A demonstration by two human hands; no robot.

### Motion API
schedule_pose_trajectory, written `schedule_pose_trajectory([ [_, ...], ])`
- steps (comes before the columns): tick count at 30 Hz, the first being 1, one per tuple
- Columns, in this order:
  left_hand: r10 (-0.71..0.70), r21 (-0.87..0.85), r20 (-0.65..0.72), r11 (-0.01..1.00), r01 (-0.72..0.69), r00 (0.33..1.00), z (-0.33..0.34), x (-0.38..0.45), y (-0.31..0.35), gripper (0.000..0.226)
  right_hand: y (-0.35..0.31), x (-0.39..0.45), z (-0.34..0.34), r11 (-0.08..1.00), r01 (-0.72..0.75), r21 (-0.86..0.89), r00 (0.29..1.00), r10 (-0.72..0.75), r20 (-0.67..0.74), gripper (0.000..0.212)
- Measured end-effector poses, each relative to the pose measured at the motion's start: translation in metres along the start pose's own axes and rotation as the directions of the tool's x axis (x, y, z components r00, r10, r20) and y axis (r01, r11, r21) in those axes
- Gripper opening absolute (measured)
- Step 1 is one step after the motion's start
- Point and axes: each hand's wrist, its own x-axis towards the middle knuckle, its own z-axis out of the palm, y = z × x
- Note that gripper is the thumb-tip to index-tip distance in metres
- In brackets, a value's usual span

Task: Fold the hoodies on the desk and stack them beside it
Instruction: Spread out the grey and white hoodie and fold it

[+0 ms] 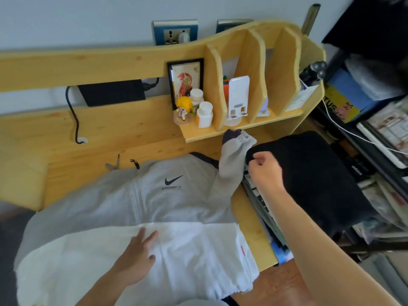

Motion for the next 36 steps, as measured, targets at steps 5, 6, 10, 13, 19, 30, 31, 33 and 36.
schedule_pose_trajectory([
  [5,-0.011,0.022,0.012,1.0,0.011,1.0,0.002,-0.003,-0.001,0.073,0.031,-0.007,0.078,0.989,-0.109,-0.104,0.991,0.116,0.071,0.055],
  [6,-0.019,0.025,0.016,1.0,0.019,1.0,0.003,-0.004,-0.002,0.074,0.033,-0.003,0.09,0.978,-0.195,-0.075,0.975,0.202,0.093,0.069],
  [10,-0.027,0.013,-0.003,1.0,0.027,1.0,0.004,-0.003,0.001,0.075,0.036,0.014,0.124,0.967,-0.245,-0.067,0.968,0.248,0.039,0.081],
  [13,-0.029,0.005,0.01,1.0,0.029,1.0,0.004,-0.004,0.002,0.075,0.046,0.009,0.142,0.928,0.0,-0.373,0.999,-0.015,-0.038,0.065],
  [19,0.002,-0.021,0.012,1.0,-0.002,1.0,0.001,-0.005,-0.002,0.071,0.038,0.059,0.174,0.89,0.191,-0.413,0.981,-0.155,0.121,0.078],
  [30,0.013,0.004,0.04,1.0,-0.013,0.999,-0.007,-0.014,0.004,0.07,-0.027,-0.033,0.024,0.971,0.124,0.203,0.962,-0.068,-0.266,0.01],
  [31,0.012,0.014,0.048,1.0,-0.012,0.999,-0.008,-0.016,0.006,0.07,-0.027,-0.027,-0.002,0.954,0.107,0.279,0.926,0.006,-0.377,0.011],
  [33,0.016,0.047,0.038,0.999,-0.017,0.999,-0.008,-0.017,0.009,0.071,-0.018,-0.007,-0.042,0.898,0.034,0.438,0.871,0.189,-0.454,0.023],
  [36,0.044,0.09,0.011,0.995,-0.044,0.999,-0.005,-0.02,0.018,0.07,0.001,0.001,-0.061,0.913,-0.195,0.359,0.805,0.358,-0.473,0.061],
])
